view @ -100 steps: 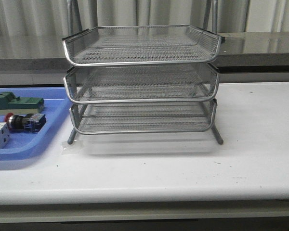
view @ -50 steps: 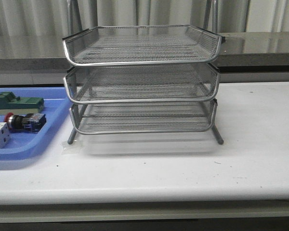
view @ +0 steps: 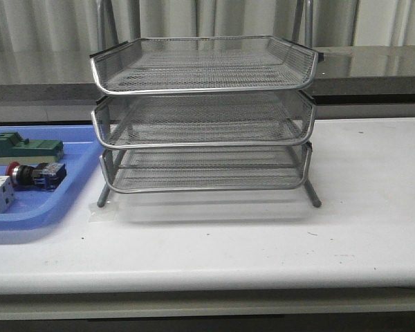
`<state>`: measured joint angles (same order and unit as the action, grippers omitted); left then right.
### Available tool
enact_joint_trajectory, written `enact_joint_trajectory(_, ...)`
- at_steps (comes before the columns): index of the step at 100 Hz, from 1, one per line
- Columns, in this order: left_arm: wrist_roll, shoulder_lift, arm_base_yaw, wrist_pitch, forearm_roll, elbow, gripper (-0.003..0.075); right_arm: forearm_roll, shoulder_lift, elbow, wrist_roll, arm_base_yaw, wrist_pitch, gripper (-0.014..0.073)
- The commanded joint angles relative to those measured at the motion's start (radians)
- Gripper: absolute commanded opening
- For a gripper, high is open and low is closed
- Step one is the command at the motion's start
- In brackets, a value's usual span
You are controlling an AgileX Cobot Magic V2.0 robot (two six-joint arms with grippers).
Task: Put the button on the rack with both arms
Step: 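Move the right gripper toward the middle tier of the wire rack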
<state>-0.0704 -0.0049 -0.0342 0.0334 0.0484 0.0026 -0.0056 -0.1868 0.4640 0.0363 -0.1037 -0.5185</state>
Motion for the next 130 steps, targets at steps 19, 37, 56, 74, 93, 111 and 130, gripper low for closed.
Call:
enact_joint_trajectory(19, -0.01, -0.031, -0.002, -0.081, -0.003, 0.034, -0.002, 0.151, -0.345, 0.282, 0.001, -0.002, -0.206, -0.0059)
enact_joint_trajectory(37, -0.01, -0.031, -0.002, -0.081, -0.003, 0.034, -0.002, 0.313, -0.491, 0.306, 0.001, -0.002, -0.157, -0.0059)
enact_joint_trajectory(56, -0.01, -0.031, -0.002, -0.081, -0.003, 0.034, -0.002, 0.388, -0.587, 0.306, -0.001, -0.002, -0.156, -0.0043)
enact_joint_trajectory(74, -0.01, -0.031, -0.002, -0.081, -0.003, 0.034, -0.002, 0.467, -0.649, 0.306, -0.003, -0.002, -0.132, 0.0158)
enact_joint_trajectory(93, -0.01, -0.031, -0.002, -0.081, -0.003, 0.034, -0.002, 0.622, -0.737, 0.306, -0.054, -0.002, -0.093, 0.0415)
enact_joint_trajectory(111, -0.01, -0.031, -0.002, -0.081, -0.003, 0.034, -0.002, 0.803, -0.859, 0.306, -0.211, -0.002, -0.057, 0.043)
enact_joint_trajectory(130, -0.01, -0.031, -0.002, -0.081, -0.003, 0.034, -0.002, 1.039, -1.018, 0.306, -0.436, -0.002, 0.003, 0.043)
